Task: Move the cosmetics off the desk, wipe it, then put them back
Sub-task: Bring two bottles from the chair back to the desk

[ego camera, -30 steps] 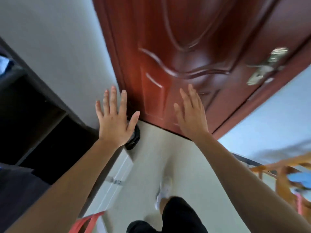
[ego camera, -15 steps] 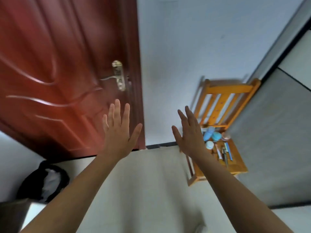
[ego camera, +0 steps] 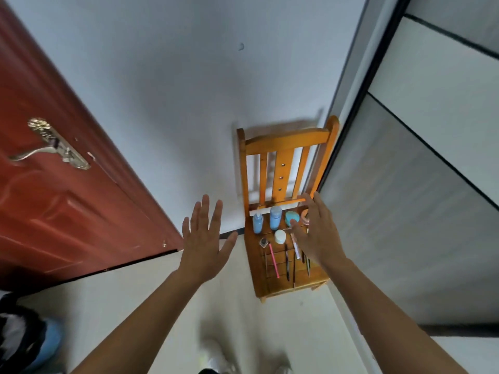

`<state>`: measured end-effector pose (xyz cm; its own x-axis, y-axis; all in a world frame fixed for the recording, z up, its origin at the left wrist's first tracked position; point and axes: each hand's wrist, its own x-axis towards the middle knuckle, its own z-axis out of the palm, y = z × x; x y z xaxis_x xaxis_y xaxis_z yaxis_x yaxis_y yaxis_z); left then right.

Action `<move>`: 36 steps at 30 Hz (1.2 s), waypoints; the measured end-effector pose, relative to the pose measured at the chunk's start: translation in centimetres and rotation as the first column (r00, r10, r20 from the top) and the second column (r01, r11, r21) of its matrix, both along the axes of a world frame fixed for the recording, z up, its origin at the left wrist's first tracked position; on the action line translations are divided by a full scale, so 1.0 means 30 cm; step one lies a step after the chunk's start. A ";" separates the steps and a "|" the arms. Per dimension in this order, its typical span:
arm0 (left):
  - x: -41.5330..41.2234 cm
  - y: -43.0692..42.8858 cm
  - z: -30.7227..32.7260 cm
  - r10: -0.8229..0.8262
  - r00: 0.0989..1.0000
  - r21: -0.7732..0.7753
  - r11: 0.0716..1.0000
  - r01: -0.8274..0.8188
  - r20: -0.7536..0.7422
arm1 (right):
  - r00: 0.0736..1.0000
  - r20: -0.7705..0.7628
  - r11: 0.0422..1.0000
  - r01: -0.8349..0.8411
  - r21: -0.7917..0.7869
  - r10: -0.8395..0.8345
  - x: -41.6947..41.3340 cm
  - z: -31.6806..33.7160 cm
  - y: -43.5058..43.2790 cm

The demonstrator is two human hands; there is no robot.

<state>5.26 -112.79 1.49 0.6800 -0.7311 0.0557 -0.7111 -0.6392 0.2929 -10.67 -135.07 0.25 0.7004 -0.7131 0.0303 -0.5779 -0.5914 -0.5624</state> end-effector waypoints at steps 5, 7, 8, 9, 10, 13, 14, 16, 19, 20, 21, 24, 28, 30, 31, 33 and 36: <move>0.078 -0.177 -0.058 -0.032 0.998 0.083 0.996 0.036 -0.049 | 0.998 -0.069 0.996 -0.009 0.086 0.015 0.061 -0.054 -0.151; 0.128 -0.252 -0.087 -0.036 0.997 0.096 0.995 0.043 -0.069 | 0.996 -0.091 0.993 -0.010 0.116 0.021 0.098 -0.070 -0.210; 0.152 -0.293 -0.104 -0.037 0.996 0.101 0.994 0.045 -0.080 | 0.995 -0.099 0.992 -0.006 0.124 0.018 0.120 -0.077 -0.242; 0.172 -0.333 -0.121 -0.034 0.994 0.101 0.994 0.044 -0.099 | 0.994 -0.112 0.992 -0.003 0.127 0.018 0.141 -0.085 -0.274; 0.188 -0.367 -0.136 -0.029 0.992 0.097 0.994 0.040 -0.120 | 0.992 -0.127 0.992 -0.007 0.129 0.024 0.158 -0.092 -0.300; 0.237 -0.480 -0.200 -0.027 0.982 0.097 0.994 0.046 -0.187 | 0.985 -0.166 0.987 -0.023 0.157 0.049 0.211 -0.144 -0.396; 0.244 -0.508 -0.225 -0.025 0.977 0.102 0.994 0.047 -0.212 | 0.982 -0.177 0.984 -0.027 0.178 0.059 0.224 -0.170 -0.423; 0.251 -0.557 -0.281 0.005 0.964 0.098 0.995 0.022 -0.265 | 0.978 -0.196 0.977 -0.034 0.211 0.077 0.249 -0.235 -0.470; 0.249 -0.619 -0.409 0.087 0.940 0.094 0.994 -0.059 -0.329 | 0.965 -0.237 0.968 -0.051 0.247 0.111 0.286 -0.384 -0.530; 0.248 -0.634 -0.452 0.124 0.929 0.089 0.991 -0.098 -0.350 | 0.963 -0.241 0.961 -0.055 0.272 0.123 0.297 -0.435 -0.544; 0.242 -0.648 -0.509 0.179 0.909 0.088 0.984 -0.157 -0.377 | 0.959 -0.245 0.952 -0.065 0.299 0.142 0.304 -0.502 -0.560; 0.224 -0.691 -0.694 0.345 0.808 0.095 0.935 -0.342 -0.478 | 0.948 -0.260 0.935 -0.088 0.344 0.184 0.318 -0.703 -0.602; 0.195 -0.719 -0.926 0.440 0.699 0.135 0.884 -0.448 -0.564 | 0.956 -0.218 0.921 -0.105 0.374 0.197 0.362 -0.924 -0.615; 0.195 -0.744 -1.003 0.448 0.678 0.118 0.873 -0.474 -0.583 | 0.963 -0.174 0.900 -0.114 0.421 0.203 0.405 -1.003 -0.617; 0.204 -0.758 -1.044 0.452 0.670 0.105 0.865 -0.491 -0.590 | 0.965 -0.159 0.890 -0.117 0.440 0.206 0.428 -1.047 -0.615; 0.228 -0.785 -1.115 0.435 0.655 0.074 0.861 -0.503 -0.618 | 0.971 -0.132 0.886 -0.123 0.448 0.201 0.468 -1.120 -0.604; 0.278 -0.814 -1.220 0.405 0.633 0.041 0.860 -0.508 -0.659 | 0.977 -0.088 0.890 -0.139 0.435 0.195 0.518 -1.228 -0.587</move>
